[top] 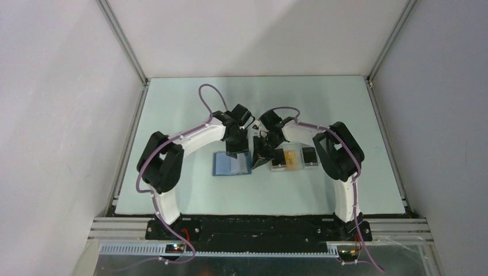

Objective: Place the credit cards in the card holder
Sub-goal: Turn over the card slot in the card holder.

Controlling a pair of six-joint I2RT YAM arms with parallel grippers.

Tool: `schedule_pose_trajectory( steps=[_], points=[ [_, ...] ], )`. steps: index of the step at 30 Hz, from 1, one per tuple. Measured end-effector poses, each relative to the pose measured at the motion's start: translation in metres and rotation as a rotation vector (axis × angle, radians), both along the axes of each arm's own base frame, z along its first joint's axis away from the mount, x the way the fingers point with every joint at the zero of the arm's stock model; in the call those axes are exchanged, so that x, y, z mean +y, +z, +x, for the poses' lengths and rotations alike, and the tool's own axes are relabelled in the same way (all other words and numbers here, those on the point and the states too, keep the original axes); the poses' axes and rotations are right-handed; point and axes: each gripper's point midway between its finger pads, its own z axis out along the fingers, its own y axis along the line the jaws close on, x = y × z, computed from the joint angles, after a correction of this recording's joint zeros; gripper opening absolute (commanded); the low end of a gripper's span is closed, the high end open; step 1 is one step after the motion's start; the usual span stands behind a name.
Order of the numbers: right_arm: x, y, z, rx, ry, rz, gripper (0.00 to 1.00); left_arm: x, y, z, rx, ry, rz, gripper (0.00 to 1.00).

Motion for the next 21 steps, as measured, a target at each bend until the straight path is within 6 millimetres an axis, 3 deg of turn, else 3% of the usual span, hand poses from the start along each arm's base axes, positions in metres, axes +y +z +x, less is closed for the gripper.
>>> schedule_pose_trajectory(
  steps=[4, 16, 21],
  points=[
    [-0.003, 0.001, 0.001, 0.000, -0.009, 0.000, 0.00, -0.012, -0.006, 0.001, 0.032, 0.000, -0.024, 0.65],
    [-0.011, 0.014, 0.001, -0.006, -0.026, 0.003, 0.00, -0.037, -0.030, -0.002, 0.080, 0.026, -0.205, 0.60],
    [-0.010, 0.026, 0.001, -0.026, -0.023, 0.026, 0.10, -0.034, -0.020, -0.003, 0.053, 0.051, -0.300, 0.62]
  ],
)
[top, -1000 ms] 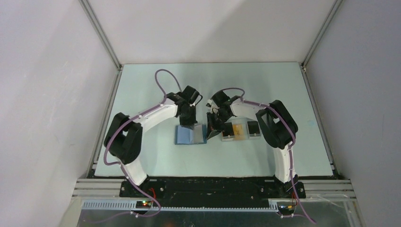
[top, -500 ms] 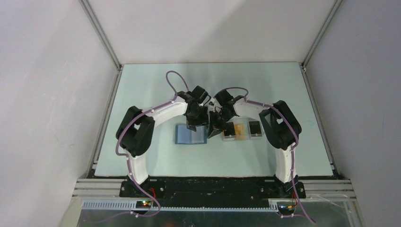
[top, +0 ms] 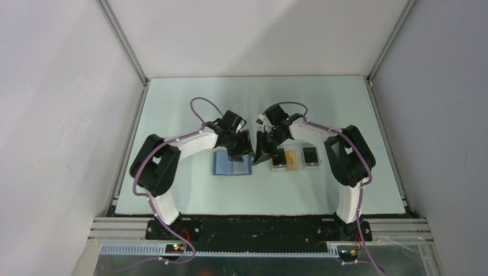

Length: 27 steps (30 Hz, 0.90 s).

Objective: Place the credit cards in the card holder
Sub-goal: Turn over the card slot in the card holder, then move the credit card to the storage box.

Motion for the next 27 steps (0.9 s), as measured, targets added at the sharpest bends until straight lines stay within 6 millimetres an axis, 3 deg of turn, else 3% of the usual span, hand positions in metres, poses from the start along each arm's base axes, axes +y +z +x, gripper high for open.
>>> schedule_pose_trajectory(
  steps=[1, 6, 9, 12, 16, 19, 27],
  points=[
    [0.000, 0.007, 0.001, -0.016, 0.000, 0.010, 0.11, 0.001, 0.004, 0.000, -0.011, 0.004, -0.017, 0.62],
    [-0.005, 0.058, 0.008, -0.135, -0.016, 0.081, 0.37, 0.001, 0.044, 0.009, -0.106, 0.017, -0.137, 0.62],
    [-0.023, 0.087, 0.020, -0.213, -0.057, 0.107, 0.45, -0.003, 0.066, 0.017, -0.164, 0.010, -0.206, 0.61],
    [-0.054, 0.100, 0.036, -0.268, -0.130, 0.087, 0.52, -0.011, 0.077, 0.019, -0.189, -0.009, -0.253, 0.59],
    [-0.099, 0.083, 0.051, -0.263, -0.222, -0.008, 0.60, -0.016, 0.082, 0.020, -0.196, -0.018, -0.286, 0.58],
    [-0.122, 0.063, 0.046, -0.218, -0.252, -0.073, 0.62, -0.019, 0.082, 0.020, -0.196, -0.028, -0.300, 0.57],
    [-0.137, 0.022, 0.037, -0.083, -0.254, -0.123, 0.53, -0.042, 0.062, 0.005, -0.143, -0.084, -0.286, 0.51]
  ],
)
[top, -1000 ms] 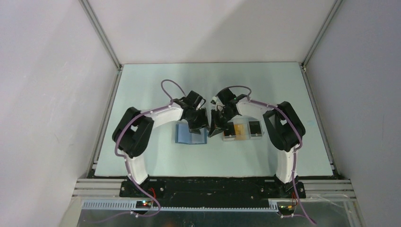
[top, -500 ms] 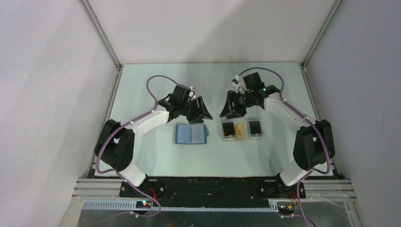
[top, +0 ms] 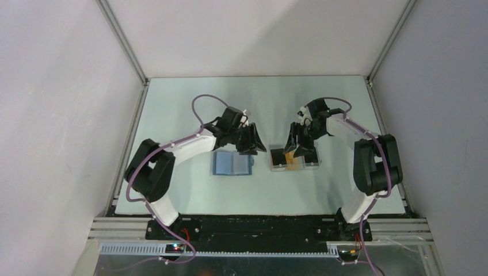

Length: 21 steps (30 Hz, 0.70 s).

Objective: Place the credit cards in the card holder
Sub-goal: Move the credit card to the storage box.

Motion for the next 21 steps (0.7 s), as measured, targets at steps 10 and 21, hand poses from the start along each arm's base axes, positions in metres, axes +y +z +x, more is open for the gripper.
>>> schedule_pose_trajectory(
  steps=[10, 21],
  points=[
    [0.002, -0.026, -0.006, 0.088, 0.016, -0.012, 0.47, -0.025, -0.015, -0.002, 0.017, -0.029, 0.029, 0.42],
    [0.010, -0.040, -0.016, 0.114, 0.053, -0.060, 0.37, -0.035, -0.018, 0.000, -0.006, -0.040, 0.073, 0.41]
  ],
)
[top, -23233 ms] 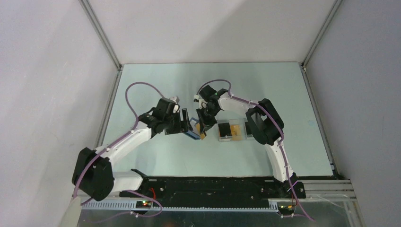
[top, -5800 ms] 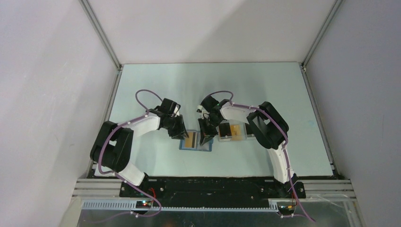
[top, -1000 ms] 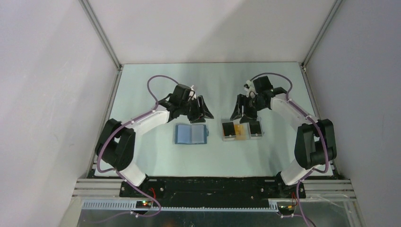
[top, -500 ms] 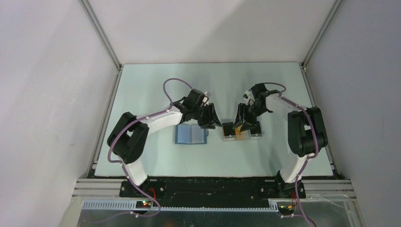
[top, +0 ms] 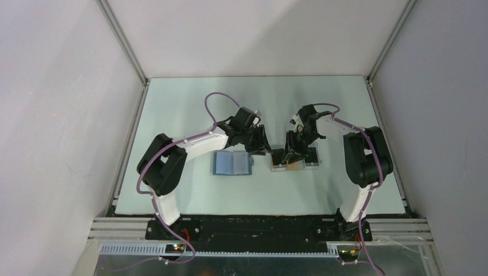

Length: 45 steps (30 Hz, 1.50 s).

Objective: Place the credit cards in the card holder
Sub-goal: Move the credit card to the storage box.

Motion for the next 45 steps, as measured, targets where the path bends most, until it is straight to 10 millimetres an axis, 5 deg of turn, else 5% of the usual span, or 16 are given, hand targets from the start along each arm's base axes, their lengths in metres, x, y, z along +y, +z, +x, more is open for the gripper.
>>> schedule_pose_trajectory(
  steps=[20, 32, 45],
  points=[
    [0.001, -0.004, -0.003, 0.014, 0.022, -0.064, 0.23, 0.013, -0.006, -0.002, -0.014, -0.014, 0.102, 0.39],
    [-0.004, -0.002, -0.003, 0.029, 0.013, -0.068, 0.03, 0.021, -0.010, -0.005, -0.016, -0.025, 0.153, 0.39],
    [-0.025, -0.009, 0.006, 0.006, -0.013, -0.133, 0.05, 0.023, -0.010, -0.008, -0.020, -0.038, 0.180, 0.40]
  ],
)
